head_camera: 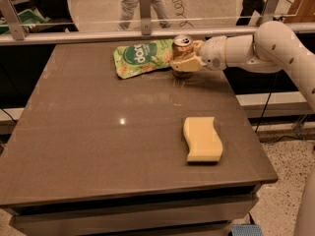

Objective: Move orange can near green rice chip bag

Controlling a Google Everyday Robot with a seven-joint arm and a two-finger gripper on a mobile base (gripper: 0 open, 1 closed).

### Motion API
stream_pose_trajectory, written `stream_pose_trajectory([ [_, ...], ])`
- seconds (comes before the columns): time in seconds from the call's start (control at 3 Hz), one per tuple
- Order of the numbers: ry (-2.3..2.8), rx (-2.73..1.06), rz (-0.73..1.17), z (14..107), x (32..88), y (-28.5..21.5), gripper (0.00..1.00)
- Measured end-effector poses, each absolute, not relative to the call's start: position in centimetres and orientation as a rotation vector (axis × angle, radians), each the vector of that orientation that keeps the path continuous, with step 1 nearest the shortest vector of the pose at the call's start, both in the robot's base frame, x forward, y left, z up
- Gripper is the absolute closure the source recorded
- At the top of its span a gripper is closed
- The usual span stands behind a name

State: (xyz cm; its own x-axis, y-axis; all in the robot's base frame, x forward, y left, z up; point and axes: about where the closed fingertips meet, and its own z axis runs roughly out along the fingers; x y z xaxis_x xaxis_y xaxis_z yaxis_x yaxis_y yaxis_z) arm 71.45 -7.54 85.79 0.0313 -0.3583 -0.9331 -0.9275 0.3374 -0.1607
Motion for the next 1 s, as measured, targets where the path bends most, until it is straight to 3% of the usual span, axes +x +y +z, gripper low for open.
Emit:
stream_pose_trajectory([
  [1.0,1.547,-1.200,0.691,85.84,71.26,-7.61,0.12],
])
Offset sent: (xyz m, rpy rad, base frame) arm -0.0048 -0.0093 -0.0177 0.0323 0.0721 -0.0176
